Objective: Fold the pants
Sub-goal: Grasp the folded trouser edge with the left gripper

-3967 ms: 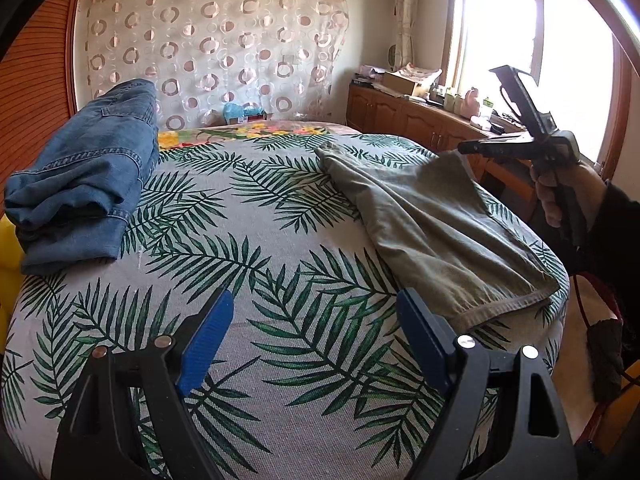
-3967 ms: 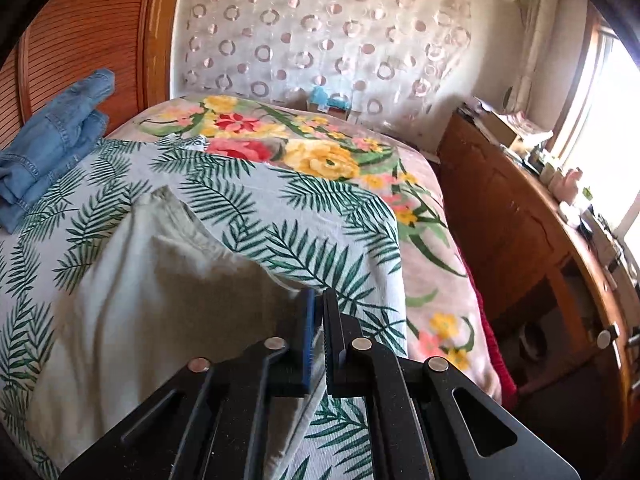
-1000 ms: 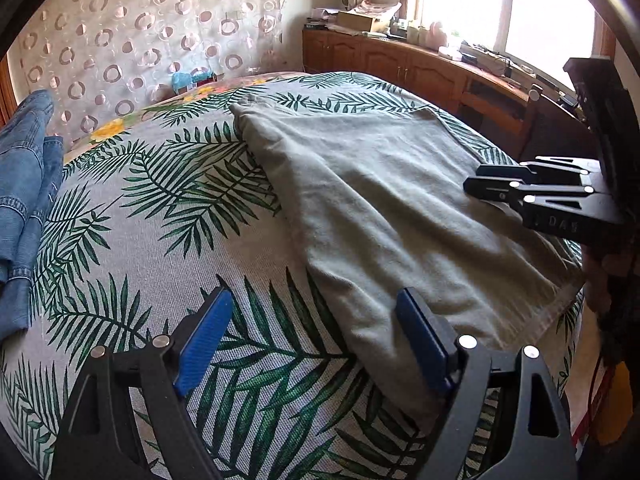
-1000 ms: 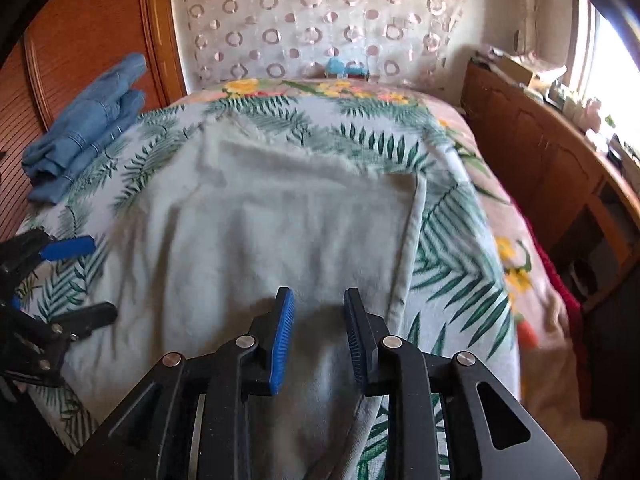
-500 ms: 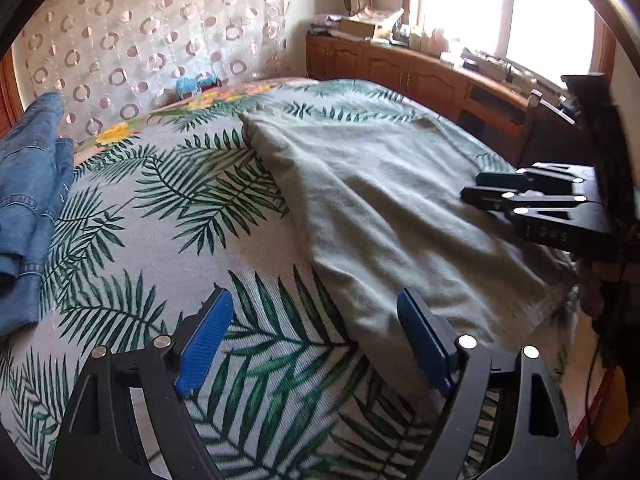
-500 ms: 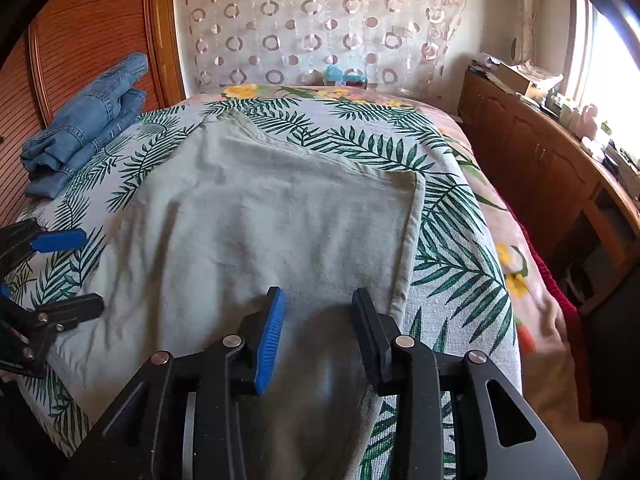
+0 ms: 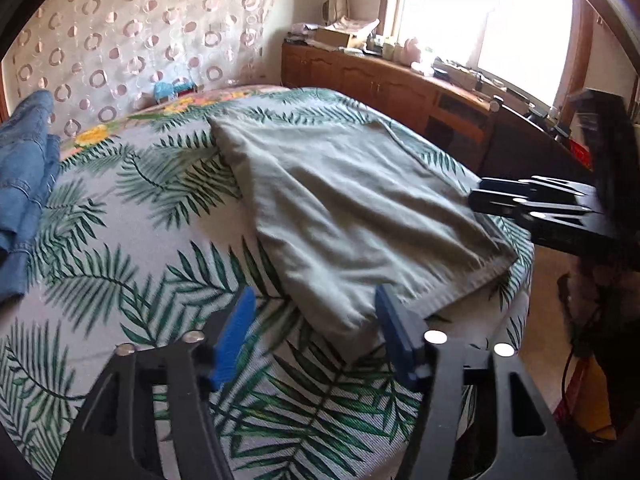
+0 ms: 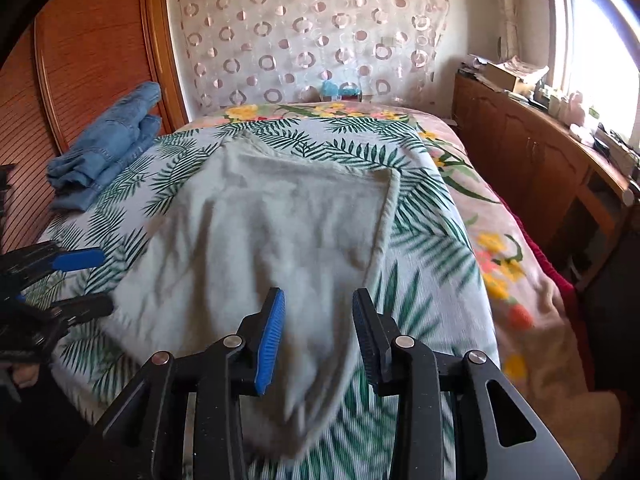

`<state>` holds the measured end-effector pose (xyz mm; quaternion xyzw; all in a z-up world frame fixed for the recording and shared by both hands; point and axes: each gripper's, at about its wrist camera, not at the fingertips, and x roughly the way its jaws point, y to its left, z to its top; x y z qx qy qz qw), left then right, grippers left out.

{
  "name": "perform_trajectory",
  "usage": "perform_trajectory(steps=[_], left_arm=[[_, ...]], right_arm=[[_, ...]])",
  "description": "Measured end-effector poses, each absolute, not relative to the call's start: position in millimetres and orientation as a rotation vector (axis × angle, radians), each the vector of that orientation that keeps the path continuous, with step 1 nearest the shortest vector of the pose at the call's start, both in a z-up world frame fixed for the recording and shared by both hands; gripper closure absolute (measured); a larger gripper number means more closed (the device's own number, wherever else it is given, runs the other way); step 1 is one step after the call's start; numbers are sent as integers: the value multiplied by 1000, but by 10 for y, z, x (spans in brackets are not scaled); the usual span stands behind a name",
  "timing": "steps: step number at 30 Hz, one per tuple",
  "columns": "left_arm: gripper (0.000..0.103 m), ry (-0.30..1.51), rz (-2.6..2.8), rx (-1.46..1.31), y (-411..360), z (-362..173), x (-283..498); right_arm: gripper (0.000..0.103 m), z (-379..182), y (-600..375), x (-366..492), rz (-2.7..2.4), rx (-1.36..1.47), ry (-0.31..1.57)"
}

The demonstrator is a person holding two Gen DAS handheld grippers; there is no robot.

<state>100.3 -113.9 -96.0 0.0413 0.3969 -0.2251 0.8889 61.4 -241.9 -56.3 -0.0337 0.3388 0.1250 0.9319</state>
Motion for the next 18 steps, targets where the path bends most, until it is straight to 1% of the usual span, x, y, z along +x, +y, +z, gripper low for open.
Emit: perform_trajectory(steps=[4,6,14,15,16,18], left_arm=[[54,834,-475,78,-1164,-995,979],[55,837,-473,80,-1163,-1006,959],[55,857,-485,88,-1164,-1035,883],[58,856,-492,85,-1162,-1044,875],[70,859,-508,75,-1160,-1048,872],[78,865,-540,52,-1173,-1045,863]], right_arm=[[66,-583,-2461,393,259,-69,692],[66,-610,-2464,343,267,-62,707],[66,-664,-2433,315,270,-68,739],[66,-656,-2446,333,275,-61,743],[66,-658,-2448,345,281,-55,746],[67,-671,-2449,349,295,-51,757]])
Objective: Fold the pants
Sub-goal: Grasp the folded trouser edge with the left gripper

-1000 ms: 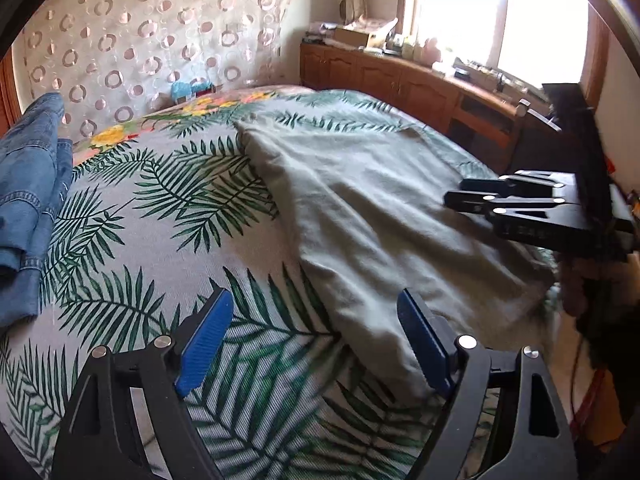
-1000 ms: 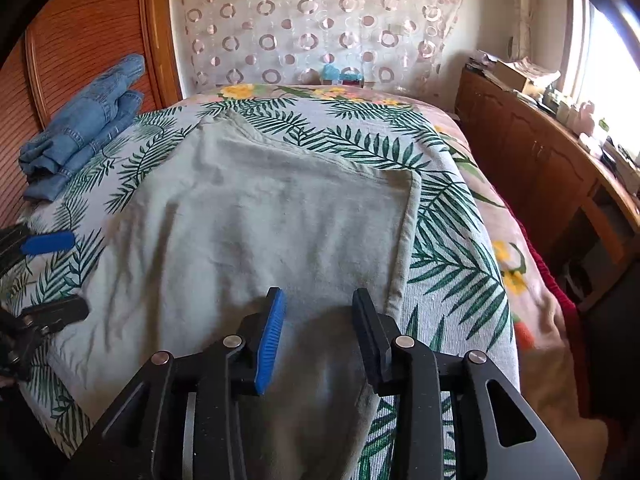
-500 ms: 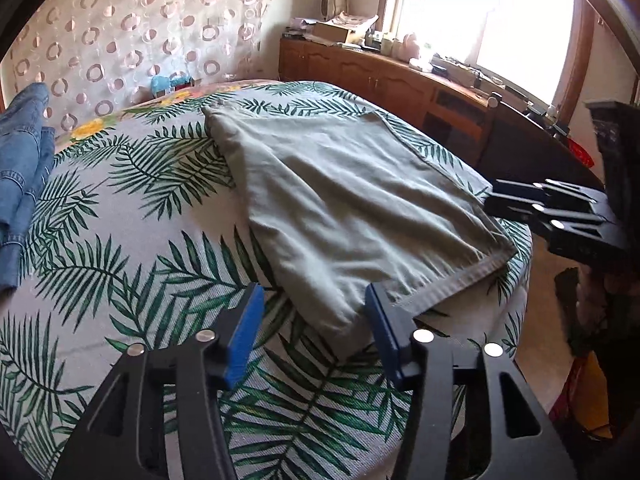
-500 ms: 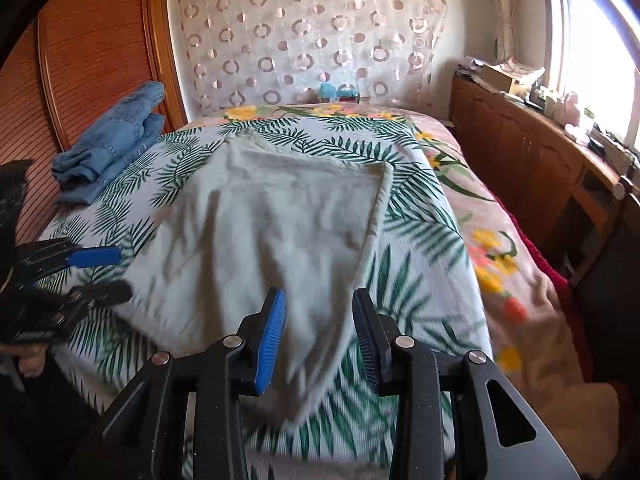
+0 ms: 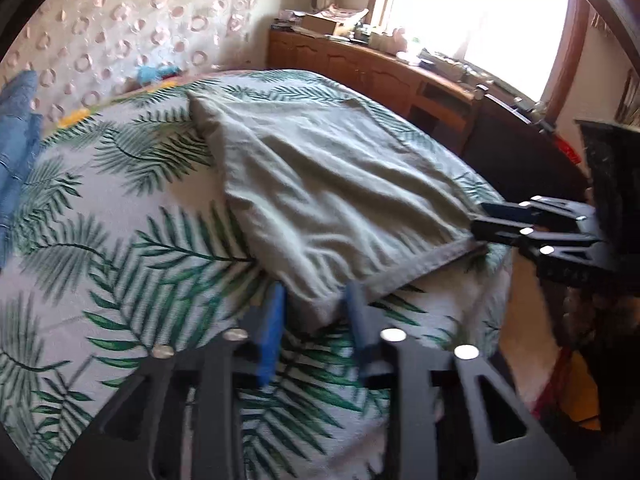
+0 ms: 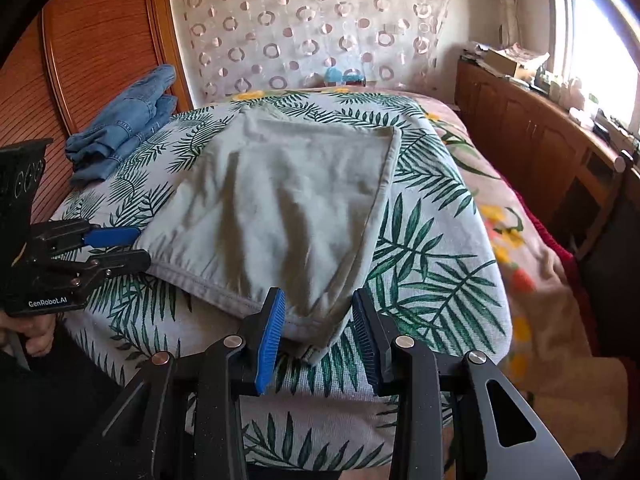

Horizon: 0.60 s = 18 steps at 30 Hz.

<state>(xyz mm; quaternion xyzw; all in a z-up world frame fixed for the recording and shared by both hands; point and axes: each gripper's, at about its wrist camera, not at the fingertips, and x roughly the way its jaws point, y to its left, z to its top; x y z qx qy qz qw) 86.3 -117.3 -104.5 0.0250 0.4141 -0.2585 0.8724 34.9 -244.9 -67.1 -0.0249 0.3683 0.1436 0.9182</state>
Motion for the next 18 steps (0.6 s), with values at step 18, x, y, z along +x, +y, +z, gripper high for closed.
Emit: perform_trajectory(steps=[18], left_arm=[[88,853,-504,64,-1116,-1008,840]], right_arm=[[85,-675,-2448,219,268,-68,716]])
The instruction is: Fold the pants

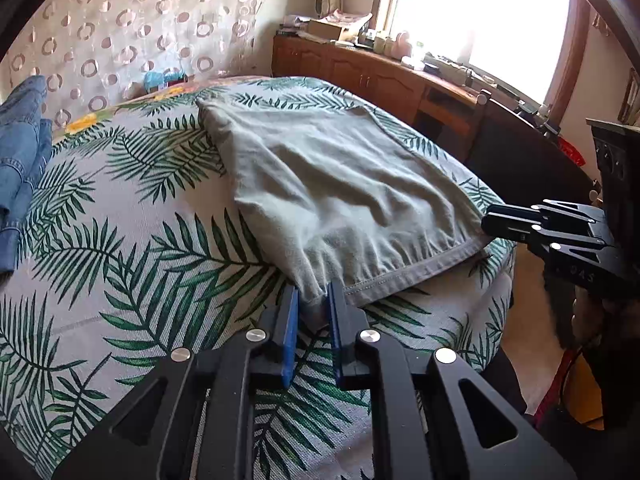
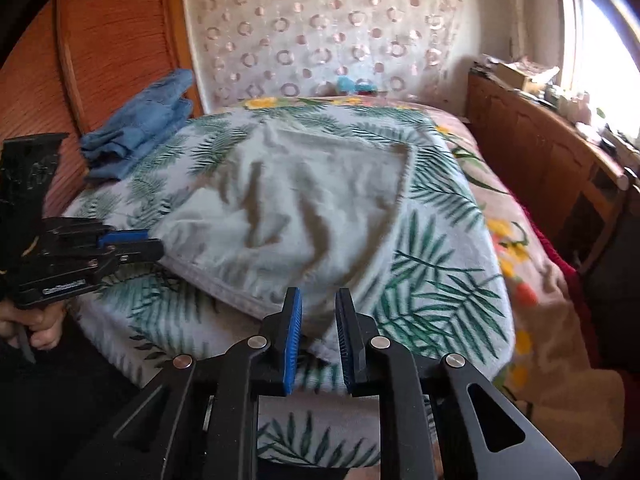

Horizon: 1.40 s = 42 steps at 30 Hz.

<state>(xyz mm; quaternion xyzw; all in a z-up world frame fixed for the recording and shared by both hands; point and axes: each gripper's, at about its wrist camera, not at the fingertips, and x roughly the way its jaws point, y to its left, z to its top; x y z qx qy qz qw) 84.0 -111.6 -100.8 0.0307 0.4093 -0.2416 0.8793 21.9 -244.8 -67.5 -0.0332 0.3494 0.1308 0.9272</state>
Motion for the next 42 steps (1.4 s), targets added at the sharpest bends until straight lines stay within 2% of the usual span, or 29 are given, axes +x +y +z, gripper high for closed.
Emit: perform_trajectory(steps=[2,6,13,18,27,31,32,33,35,38,42], left_arm=[[88,858,-502,60,-1110,-1023,848],[88,859,-502,58,-1109,-1025,844],[84,860,-497,40,-1079,-1042,857],[71,861,-477,21,-1024,-1057,877],[71,868,-490,13,-1028,-1059,865],[71,869,-500,12,-1045,-1057,866],[73,869,-508,19,-1065,-1058,860],[80,871,-519,23,-1085,-1061,855],[84,866,-525,39,-1120,-1059,837],[92,859,-521,48,-1113,-1025,831],[94,819,-513,60,-1086,-842,806]], right_arm=[[75,-710,-2447,230,258,-59,725],[69,-782,-2436,277,246,-42,745],[68,-791,-2413,351,239,-18,766],[68,-792,-2482,360,264,21,774],[69,-816,-2464,372,289,4,760],[79,-826,-2447,364,313,5,756],[83,-828,-2440,361,322,5,756],[84,-832,-2433,360,325,5,755],[90,-836,-2431,360,335,7,752],[95,-838,-2449,355,342,25,742],[95,-793,-2442,342,365,51,716]])
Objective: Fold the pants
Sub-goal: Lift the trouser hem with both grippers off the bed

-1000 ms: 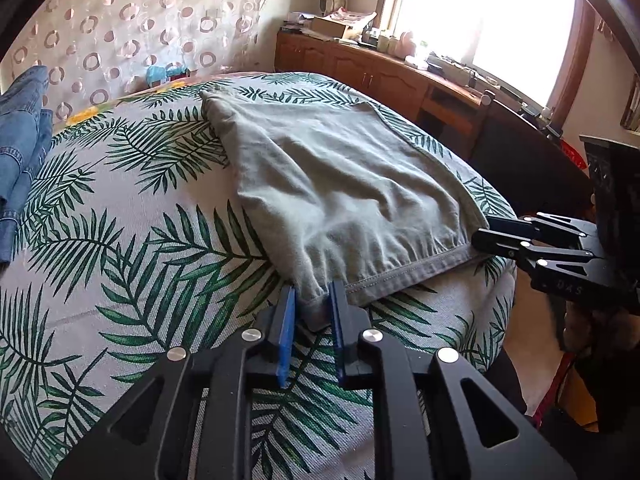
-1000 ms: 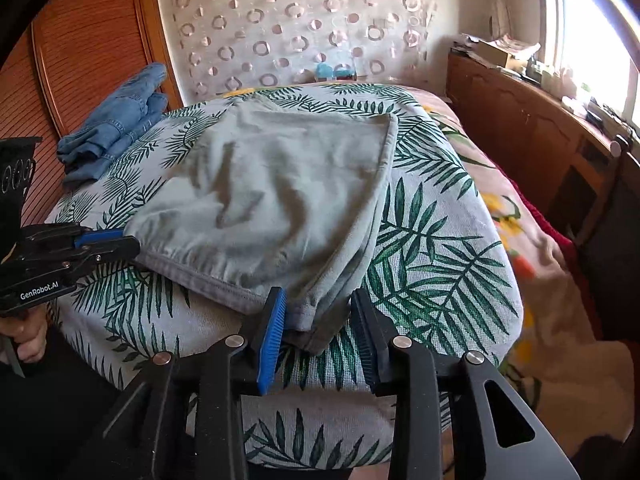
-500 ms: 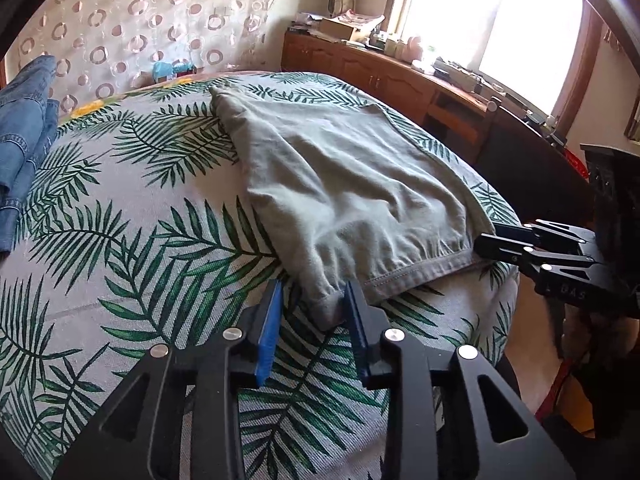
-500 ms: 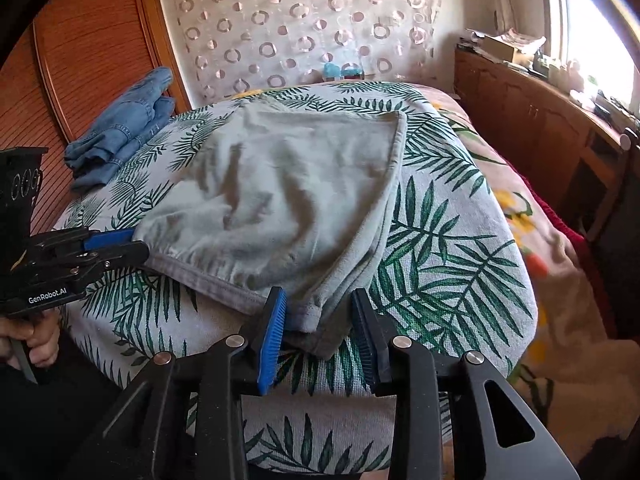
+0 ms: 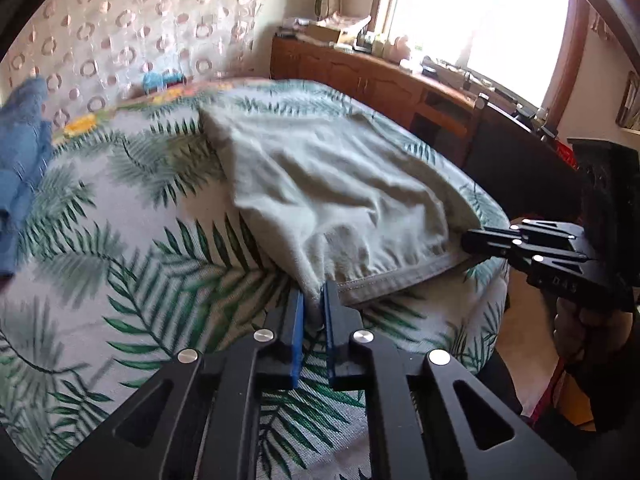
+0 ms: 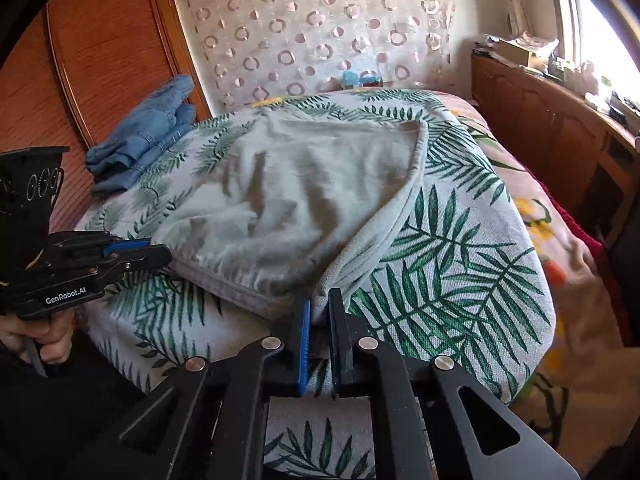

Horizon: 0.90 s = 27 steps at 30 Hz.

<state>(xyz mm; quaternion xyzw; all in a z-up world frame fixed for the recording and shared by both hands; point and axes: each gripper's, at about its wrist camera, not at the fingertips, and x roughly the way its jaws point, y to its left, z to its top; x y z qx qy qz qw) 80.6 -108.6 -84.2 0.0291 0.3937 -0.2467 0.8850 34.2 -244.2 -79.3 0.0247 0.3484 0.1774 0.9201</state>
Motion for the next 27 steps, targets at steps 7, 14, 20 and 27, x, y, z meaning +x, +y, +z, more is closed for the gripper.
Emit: perform_trajectory(steps=[7,14,20,27], left_arm=[[94,695,-499,35,-940,-324,717],[94,558,-470,39,-733,271,578],[94,448,-437,56,-584,742,426],[94,358,-387,5,-315,1037,354]], right_arm=[[96,-413,-2348,297,406,19,609],[96,96,-2241,176,453,-24,473],[96,495,-2136,-29,485,-66,367],[96,728,-2010,-274,522,-104,274]])
